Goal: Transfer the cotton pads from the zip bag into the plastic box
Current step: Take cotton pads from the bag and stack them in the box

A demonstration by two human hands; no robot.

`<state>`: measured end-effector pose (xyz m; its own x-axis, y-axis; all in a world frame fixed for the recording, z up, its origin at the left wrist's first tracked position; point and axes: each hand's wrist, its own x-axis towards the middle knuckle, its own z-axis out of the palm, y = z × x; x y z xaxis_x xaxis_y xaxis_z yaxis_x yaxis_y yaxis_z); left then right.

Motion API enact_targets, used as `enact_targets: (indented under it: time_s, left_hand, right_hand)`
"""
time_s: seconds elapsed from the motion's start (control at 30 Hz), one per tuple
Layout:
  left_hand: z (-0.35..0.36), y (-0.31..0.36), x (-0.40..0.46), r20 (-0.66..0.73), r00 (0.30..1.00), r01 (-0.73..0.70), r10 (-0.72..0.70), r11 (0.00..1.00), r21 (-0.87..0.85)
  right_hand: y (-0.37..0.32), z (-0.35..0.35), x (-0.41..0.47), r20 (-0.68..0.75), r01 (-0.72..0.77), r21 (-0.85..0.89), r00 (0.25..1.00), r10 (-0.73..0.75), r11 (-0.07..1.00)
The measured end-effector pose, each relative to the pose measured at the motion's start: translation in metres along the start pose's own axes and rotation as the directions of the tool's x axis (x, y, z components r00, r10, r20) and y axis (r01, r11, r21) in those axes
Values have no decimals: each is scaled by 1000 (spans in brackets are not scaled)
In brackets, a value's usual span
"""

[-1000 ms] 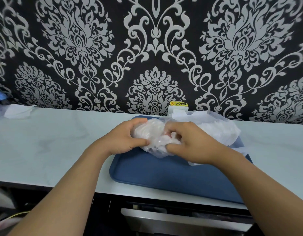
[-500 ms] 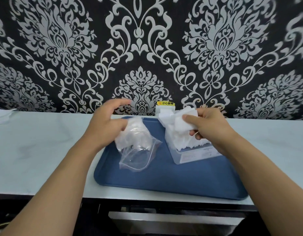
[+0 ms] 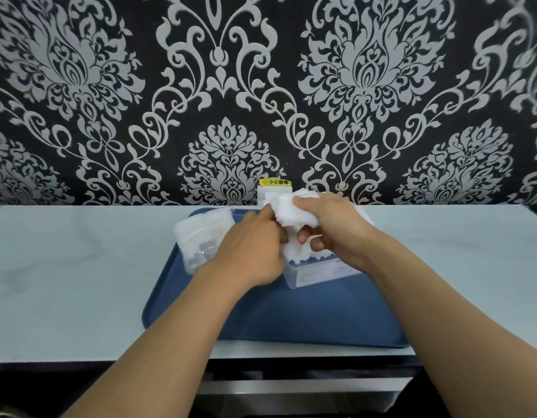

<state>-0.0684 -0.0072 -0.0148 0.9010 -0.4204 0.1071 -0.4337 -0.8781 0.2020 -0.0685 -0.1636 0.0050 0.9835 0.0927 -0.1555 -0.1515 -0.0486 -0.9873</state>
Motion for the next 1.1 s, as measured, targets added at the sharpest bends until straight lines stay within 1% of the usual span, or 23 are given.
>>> enact_targets:
  time_s: [0.1,0.2,0.27,0.37,0.43,0.5,0.6,0.7,0.77,0.83,0.87,0.9,0.93,1.0,1.03,1.07,1.1]
  left_hand:
    - [2,1,-1,112,994,-14,5,996,86]
    - [1,0,0,135,991,-15,0,994,110]
    - [2,-1,-1,139,990,0,-14,995,101]
    - [3,0,-3,113,994,3,-12,997,79]
    - [2,-2,-4,85,996,-11,6,998,65]
    - [-2,-5,-5,89,996,-22,19,999,26]
    - [-5,-5,-9,120,991,-50,51,999,-7]
    - [-5,-3,-11,89,994,-65,70,996,-61]
    - [-5,-4,-11,75,995,-60,67,994,-92]
    - [-5,-6,-10,75,995,-53,61,993,-108]
    - [-5,-7,-9,75,995,-49,59,991,-122]
    - [-5,-7,-9,72,996,-47,57,989,-137]
    - [-4,-9,-8,67,996,-44,55,988,-150]
    - [-3,-10,-6,56,997,-40,50,987,-159]
    - [-2,-10,-6,52,998,-38,47,987,-159]
    - [-1,-11,-5,48,998,-37,45,987,-158]
    - [-1,-11,-4,42,998,-34,41,987,-157]
  right_hand:
    - [3,6,4,21,-7,-152,1000,10,988]
    - [6,8,8,-11,-16,-318,1000,13,948]
    - [6,9,12,-43,-11,-461,999,-10,887]
    - [7,7,18,-82,5,-643,994,-76,766]
    - [9,5,23,-109,1,-755,986,-127,655]
    - [11,6,26,-121,-16,-835,981,-155,549]
    - [12,14,27,-139,-46,-919,967,-214,391]
    - [9,24,24,-129,-66,-971,953,-273,228]
    - [8,28,23,-127,-79,-983,947,-297,168]
    - [9,29,25,-139,-88,-981,941,-307,172]
    - [9,27,27,-146,-85,-974,945,-293,211]
    - [9,23,30,-146,-72,-958,954,-260,277]
    - [10,19,33,-131,-45,-929,968,-213,367]
    - [8,8,35,-63,11,-831,991,-114,557]
    - [7,3,35,-30,26,-779,996,-79,626]
    - [8,0,34,-5,35,-746,998,-59,665]
    - [8,-2,31,5,40,-740,999,-55,671]
